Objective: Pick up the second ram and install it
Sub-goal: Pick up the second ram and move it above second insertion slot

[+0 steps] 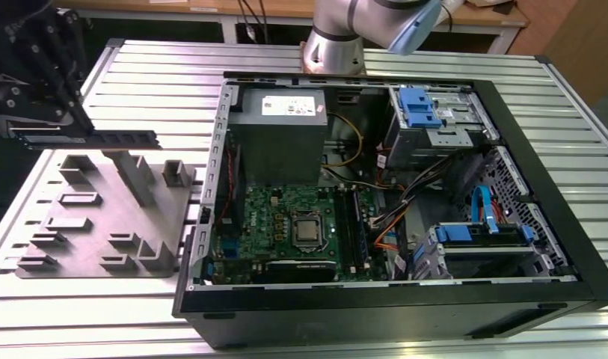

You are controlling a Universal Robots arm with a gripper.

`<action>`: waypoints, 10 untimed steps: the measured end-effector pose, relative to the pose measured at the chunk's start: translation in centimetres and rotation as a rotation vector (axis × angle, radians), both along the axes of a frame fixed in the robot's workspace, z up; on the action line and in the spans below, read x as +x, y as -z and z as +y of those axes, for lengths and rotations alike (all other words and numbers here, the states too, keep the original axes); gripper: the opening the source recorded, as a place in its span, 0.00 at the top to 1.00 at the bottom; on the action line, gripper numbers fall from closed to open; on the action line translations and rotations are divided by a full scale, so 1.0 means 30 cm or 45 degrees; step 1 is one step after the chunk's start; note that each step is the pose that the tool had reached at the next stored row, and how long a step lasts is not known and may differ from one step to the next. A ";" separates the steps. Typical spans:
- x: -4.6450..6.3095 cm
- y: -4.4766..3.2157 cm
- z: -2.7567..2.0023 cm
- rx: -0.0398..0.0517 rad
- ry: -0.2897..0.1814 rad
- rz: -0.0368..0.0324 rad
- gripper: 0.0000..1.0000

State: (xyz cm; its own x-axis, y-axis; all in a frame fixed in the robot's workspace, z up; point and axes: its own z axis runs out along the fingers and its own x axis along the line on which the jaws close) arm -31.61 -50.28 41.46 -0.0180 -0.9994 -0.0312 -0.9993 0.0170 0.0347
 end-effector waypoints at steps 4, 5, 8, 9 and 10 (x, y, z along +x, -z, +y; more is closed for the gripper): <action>0.035 0.000 0.000 0.001 0.000 0.0000 0.92; 0.043 0.000 0.000 0.001 0.000 0.0000 0.92; 0.072 0.000 0.000 0.002 0.000 0.0000 0.92; 0.082 0.000 0.000 0.003 0.000 0.0001 0.92; 0.091 0.000 0.000 0.003 0.000 0.0000 0.92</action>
State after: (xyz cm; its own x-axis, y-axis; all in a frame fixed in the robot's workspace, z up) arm -28.87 -50.28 41.46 -0.0181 -0.9993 -0.0335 -0.9993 0.0169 0.0347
